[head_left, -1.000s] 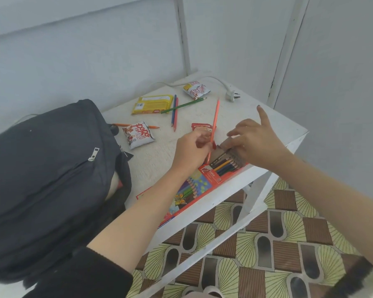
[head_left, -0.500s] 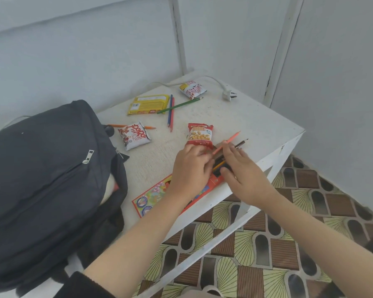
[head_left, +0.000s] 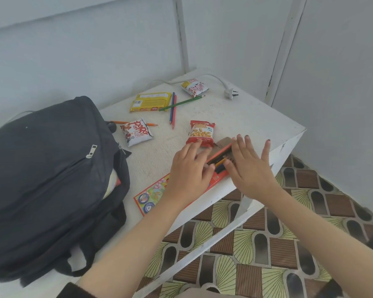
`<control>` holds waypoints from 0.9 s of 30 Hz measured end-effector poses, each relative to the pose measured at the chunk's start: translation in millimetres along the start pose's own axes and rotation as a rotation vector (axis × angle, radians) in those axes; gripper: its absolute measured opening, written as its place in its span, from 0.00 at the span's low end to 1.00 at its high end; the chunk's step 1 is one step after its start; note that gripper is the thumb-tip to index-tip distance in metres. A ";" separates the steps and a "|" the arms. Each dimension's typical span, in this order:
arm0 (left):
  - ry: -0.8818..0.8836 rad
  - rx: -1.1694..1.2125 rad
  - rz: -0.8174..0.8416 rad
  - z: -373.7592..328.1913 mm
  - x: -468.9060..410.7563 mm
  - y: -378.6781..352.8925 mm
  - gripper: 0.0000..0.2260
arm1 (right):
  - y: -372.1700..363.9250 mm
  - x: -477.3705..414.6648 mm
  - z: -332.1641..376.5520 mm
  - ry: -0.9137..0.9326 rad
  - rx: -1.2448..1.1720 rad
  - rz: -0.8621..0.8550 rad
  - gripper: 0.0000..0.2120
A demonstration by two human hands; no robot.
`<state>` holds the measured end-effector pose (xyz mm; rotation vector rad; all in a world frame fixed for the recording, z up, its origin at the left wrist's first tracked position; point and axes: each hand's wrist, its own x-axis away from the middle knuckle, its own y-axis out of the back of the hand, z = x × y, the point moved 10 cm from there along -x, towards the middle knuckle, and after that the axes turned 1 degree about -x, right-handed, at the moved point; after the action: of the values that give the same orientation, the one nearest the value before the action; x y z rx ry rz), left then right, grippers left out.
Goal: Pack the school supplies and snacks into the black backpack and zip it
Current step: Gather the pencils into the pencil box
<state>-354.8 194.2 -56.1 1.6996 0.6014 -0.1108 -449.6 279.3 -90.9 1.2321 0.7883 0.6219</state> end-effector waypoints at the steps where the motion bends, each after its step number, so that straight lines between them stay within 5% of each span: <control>1: -0.005 -0.008 0.029 -0.2 0.1 -3.8 0.21 | -1.0 1.4 1.6 0.023 0.018 -0.001 0.39; 6: -0.040 0.013 0.045 -1.2 -2.0 -6.0 0.18 | 9.3 12.6 21.9 0.161 -0.102 -0.051 0.35; 18: -0.037 0.059 0.026 -0.7 -0.5 -4.7 0.17 | 7.5 13.4 28.8 0.175 -0.051 -0.074 0.36; 27: 0.117 0.277 -0.045 37.9 -29.8 24.5 0.10 | 45.2 -24.5 39.3 0.172 -0.167 -0.240 0.13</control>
<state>-359.9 146.5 -31.2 1.9710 0.7385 -0.1322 -432.5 247.9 -36.9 0.9235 0.9916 0.5887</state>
